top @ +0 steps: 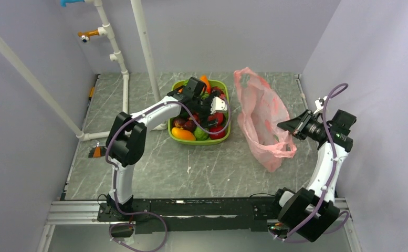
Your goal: Place the fake fruits into the plastic bag and tie a complex knot
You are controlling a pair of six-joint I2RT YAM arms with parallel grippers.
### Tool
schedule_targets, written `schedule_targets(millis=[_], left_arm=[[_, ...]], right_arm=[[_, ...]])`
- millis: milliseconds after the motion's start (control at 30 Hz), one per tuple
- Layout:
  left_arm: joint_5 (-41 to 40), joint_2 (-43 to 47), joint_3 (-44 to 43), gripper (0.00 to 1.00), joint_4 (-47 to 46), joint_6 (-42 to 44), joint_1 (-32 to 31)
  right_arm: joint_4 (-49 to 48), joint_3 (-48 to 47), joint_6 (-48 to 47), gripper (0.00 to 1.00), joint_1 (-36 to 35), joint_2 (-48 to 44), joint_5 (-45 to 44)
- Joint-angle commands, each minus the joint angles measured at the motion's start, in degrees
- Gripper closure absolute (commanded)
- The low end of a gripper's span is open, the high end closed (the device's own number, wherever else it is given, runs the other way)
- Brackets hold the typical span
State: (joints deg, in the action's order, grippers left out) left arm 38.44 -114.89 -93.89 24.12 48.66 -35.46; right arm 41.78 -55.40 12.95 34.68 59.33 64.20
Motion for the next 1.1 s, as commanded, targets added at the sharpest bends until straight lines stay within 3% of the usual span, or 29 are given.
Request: schedule_targets(millis=[0,133,400,633,800,967,1067], left_arm=[[-2.71,-1.01,-0.82,0.04,0.1,0.91,-0.11],[-3.97,0.0,1.05,0.16,-0.78,-0.06,-0.43],[4.02,9.56,1.69,0.66,-1.94,-8.16,-0.5],[10.66,16.12,-2.32,0.69,-9.38,-22.68,-2.68],[7.34,9.35,-14.89,0.68,-15.06,-31.27,-10.07],[4.89,-2.11,-22.92,0.69,-13.82,-29.98,-15.71],[3.57,-4.51,-20.2,0.7,-11.14,-25.69,-17.74]], right_arm=[[2.58,4.14,-7.66,1.0,-0.06,2.68,-4.0],[0.72,5.47,-6.75,1.0,0.03,2.68,-4.69],[-0.56,5.26,-4.95,1.0,-0.12,2.05,-4.09],[-1.64,4.24,-3.19,1.0,-0.16,1.05,-3.83],[-2.76,3.37,-0.85,1.0,-0.43,0.45,-3.78],[-2.11,1.51,-0.91,1.0,-0.57,0.33,-4.47],[-0.9,-0.15,-1.97,1.0,-0.57,1.06,-4.91]])
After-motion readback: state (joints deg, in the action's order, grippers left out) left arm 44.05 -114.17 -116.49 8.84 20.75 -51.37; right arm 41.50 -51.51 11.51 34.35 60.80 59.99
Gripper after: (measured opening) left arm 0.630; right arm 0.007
